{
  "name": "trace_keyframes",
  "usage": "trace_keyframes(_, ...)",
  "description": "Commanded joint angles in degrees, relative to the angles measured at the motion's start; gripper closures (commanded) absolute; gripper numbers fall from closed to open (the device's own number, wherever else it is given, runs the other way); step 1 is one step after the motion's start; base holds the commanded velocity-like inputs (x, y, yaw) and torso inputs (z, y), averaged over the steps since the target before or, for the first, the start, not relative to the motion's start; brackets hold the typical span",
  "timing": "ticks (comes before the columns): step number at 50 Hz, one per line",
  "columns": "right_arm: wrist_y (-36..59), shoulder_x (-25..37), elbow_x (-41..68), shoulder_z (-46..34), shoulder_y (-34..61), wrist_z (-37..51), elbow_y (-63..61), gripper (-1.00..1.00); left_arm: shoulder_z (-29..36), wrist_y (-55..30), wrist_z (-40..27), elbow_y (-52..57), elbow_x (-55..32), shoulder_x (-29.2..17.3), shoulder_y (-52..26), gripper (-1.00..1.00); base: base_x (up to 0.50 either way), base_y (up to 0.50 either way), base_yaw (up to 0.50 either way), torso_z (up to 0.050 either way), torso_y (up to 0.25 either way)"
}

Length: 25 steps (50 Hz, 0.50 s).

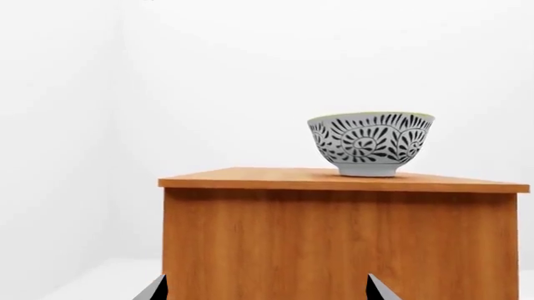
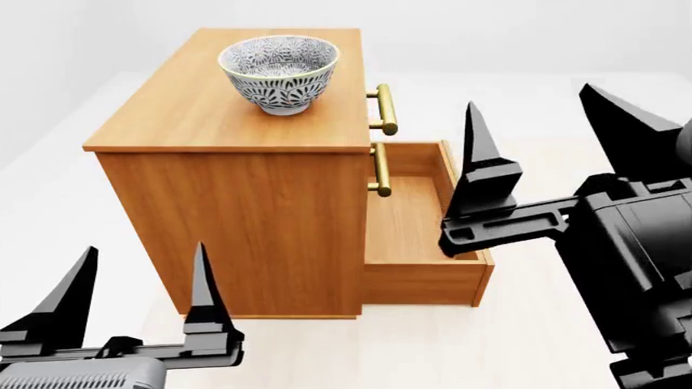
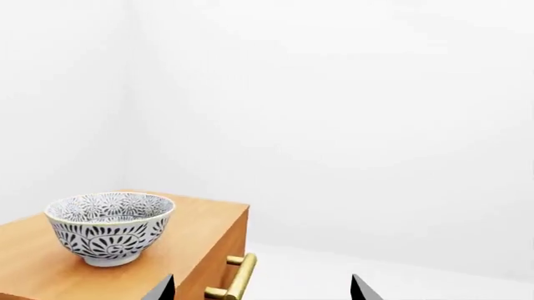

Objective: Put the bowl on top of the cabinet.

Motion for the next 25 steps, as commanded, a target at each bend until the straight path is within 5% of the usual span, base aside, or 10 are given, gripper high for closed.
trace_keyframes(1, -3.28, 3.82, -6.79, -1.55, -6.21, -0.08, -3.32, -1.00, -0.64, 0.36, -0.27, 0.08, -0.42, -0.35, 0.25, -1.00, 0.00, 0.00, 0.00, 0.000, 0.000)
trace_keyframes(8, -9.92, 7.75, -12.96, -6.27, -7.87, -1.08, -3.62, -1.00, -0.71, 0.20, -0.44, 0.17, -0.55, -0.45, 0.11, -1.00, 0.00, 0.00, 0.00, 0.000, 0.000)
trace_keyframes(16, -20.70, 11.12, -22.48, -31.75, 5.87, 1.67, -3.61, -1.00, -0.73, 0.07, -0.65, 0.45, -0.56, -0.59, 0.13, -1.00, 0.00, 0.00, 0.00, 0.000, 0.000)
trace_keyframes(25, -25.73, 13.43, -28.91, -44.62, 11.52, 4.34, -3.59, -1.00, -0.75, -0.31, -0.85, 0.87, -0.75, -0.79, -0.07, -1.00, 0.00, 0.00, 0.00, 0.000, 0.000)
